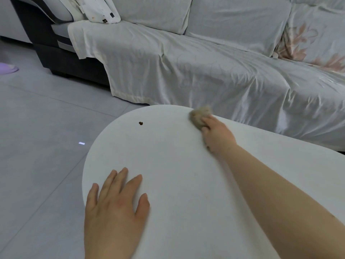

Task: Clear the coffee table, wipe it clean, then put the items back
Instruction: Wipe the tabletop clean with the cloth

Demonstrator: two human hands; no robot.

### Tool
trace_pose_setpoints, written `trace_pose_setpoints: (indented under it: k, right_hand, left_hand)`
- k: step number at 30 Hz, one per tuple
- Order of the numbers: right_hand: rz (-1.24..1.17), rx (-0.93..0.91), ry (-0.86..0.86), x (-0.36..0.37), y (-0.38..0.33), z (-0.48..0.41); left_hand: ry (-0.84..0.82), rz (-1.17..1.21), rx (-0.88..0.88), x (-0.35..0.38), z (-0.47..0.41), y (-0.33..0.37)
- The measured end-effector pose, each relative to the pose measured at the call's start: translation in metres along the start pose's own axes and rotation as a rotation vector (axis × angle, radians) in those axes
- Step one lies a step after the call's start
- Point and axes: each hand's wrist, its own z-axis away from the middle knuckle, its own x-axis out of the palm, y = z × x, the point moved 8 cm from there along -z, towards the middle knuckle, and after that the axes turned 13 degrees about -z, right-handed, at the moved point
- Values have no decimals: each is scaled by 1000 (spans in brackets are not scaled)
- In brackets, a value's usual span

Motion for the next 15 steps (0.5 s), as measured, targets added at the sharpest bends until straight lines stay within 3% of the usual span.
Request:
trace_pose_setpoints:
  k: [3,6,10,15]
  right_hand:
    - [44,206,91,-22,34,-8]
    - [77,211,94,-4,13,-16]
    - [56,-52,3,47,-65,-16]
    - [-16,-425,-271,113,-149,23]
  left_hand:
    - [26,-27,-29,-3,-6,-12]
    - [43,-67,-34,-3,-7,-14]
    - [57,-66,-37,-1,-8,-13]
    - [61,-84,-34,-1,-9,-14]
